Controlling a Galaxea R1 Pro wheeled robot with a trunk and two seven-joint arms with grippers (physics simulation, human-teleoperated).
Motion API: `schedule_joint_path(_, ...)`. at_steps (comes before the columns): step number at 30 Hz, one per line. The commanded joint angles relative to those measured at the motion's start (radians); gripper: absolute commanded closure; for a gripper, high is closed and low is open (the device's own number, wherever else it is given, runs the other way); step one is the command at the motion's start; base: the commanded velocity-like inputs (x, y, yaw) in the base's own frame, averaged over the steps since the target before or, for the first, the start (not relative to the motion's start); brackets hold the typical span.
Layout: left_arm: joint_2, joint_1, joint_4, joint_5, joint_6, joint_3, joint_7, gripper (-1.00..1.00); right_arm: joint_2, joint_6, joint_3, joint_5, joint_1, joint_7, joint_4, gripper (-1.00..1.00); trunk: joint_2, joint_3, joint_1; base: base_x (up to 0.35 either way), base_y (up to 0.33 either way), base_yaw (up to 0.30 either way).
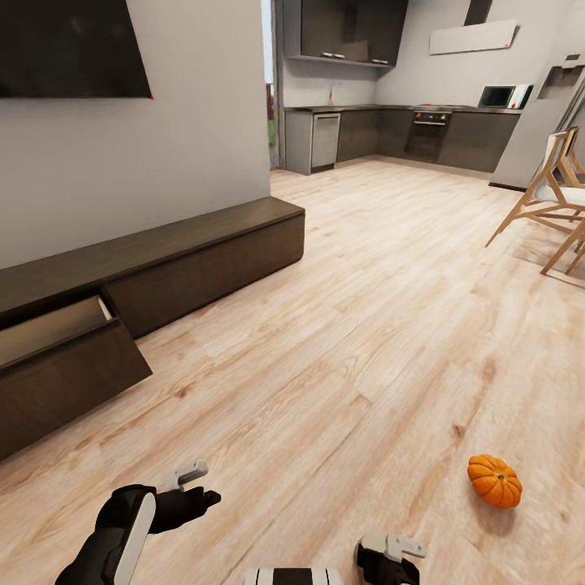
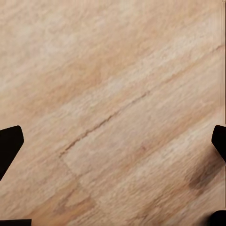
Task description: Place each of the two pumpkins and all three candles from the living room inside a cabinet in the living room (use any cabinet), then make sure every cabinet is closed, and position the cauldron so it is next to a table in the living room.
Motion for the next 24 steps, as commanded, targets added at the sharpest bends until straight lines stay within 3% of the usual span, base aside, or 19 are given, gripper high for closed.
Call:
schedule_joint_path(1,0.0,0.0,0.0,0.0,0.0,-0.001,0.0,-1.0,0.0,0.0,0.0,0.0,0.0,0.0,0.0,-1.0,0.0,0.0,0.0,0.102,-0.104,0.0)
schedule_joint_path(10,0.001,0.0,0.0,0.0,0.0,0.002,0.0,-1.0,0.0,-0.001,0.001,0.001,0.0,0.0,-0.001,-1.0,0.0,0.0,0.0,0.029,-0.029,0.0)
schedule_joint_path(16,0.001,0.0,-0.01,0.0,0.0,0.003,-0.036,-1.0,0.0,-0.002,0.002,0.0,0.0,0.0,-0.003,-1.0,-0.001,-0.023,0.003,0.001,-0.001,0.0)
schedule_joint_path(24,0.002,0.001,-0.105,-0.001,0.004,0.003,-0.109,-1.0,0.0,-0.001,0.002,0.0,0.0,-0.001,-0.004,-1.0,-0.003,-0.054,0.006,0.0,0.0,0.0)
